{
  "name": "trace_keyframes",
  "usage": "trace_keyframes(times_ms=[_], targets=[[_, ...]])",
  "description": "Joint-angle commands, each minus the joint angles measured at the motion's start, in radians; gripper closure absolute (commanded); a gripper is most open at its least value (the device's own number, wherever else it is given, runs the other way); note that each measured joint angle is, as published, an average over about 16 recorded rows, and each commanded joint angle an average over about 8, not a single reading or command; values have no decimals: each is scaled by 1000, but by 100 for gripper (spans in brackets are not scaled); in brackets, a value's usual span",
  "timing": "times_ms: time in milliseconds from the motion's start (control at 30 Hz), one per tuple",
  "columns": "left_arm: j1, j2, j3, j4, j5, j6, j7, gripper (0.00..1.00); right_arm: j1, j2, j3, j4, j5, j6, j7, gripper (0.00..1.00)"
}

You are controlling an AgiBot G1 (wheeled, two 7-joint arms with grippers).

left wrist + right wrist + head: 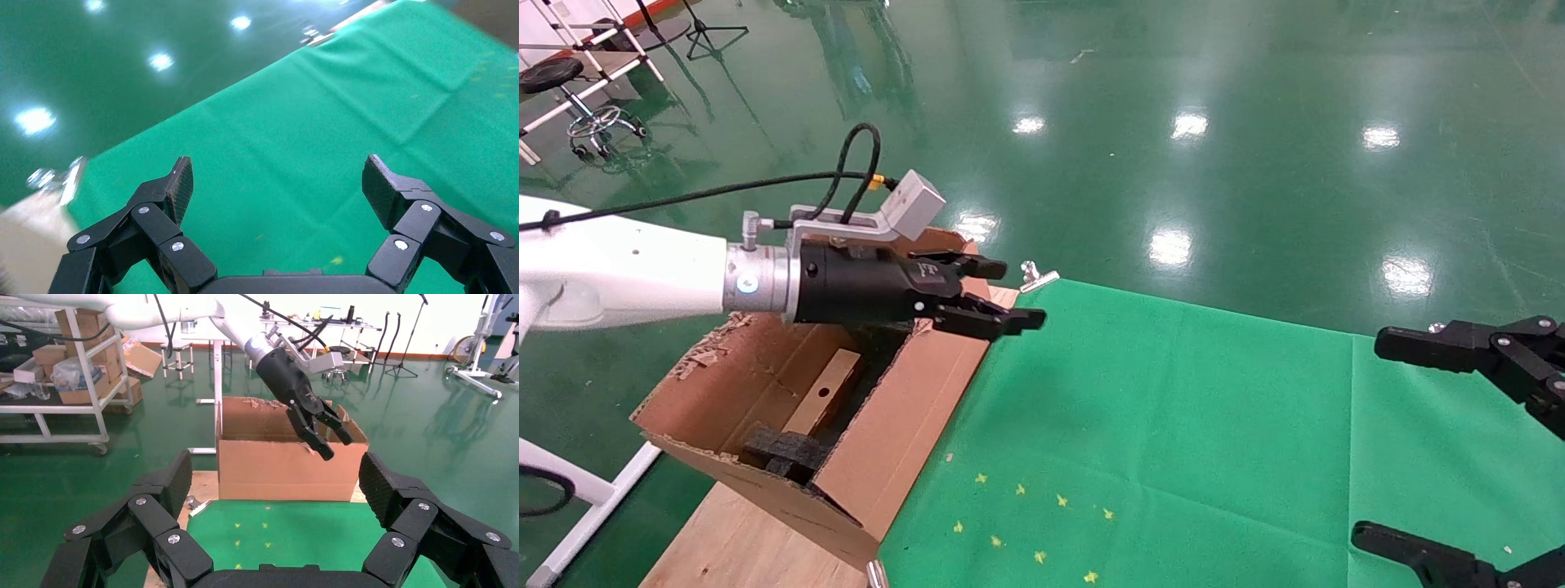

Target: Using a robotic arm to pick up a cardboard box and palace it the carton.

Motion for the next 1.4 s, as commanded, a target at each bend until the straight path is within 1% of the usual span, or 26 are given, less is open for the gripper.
trace_keyframes(times_ms=[33, 867, 1000, 1200, 1400], targets=[[28, -6, -31, -35, -25, 14, 14, 0, 0, 0, 0, 0, 0, 0, 0, 0], [384, -78, -419, -472, -334, 196, 191, 0, 0, 1, -1, 0, 1, 1, -1, 0], [427, -86, -466, -527, -372, 219, 212, 0, 0, 1, -1, 0, 1, 1, -1, 0], [459, -93, -501, -565, -401, 236, 223, 0, 0, 1, -1, 0, 1, 1, -1, 0], [450, -92, -491, -554, -394, 232, 221, 0, 0, 1, -2, 0, 1, 1, -1, 0]])
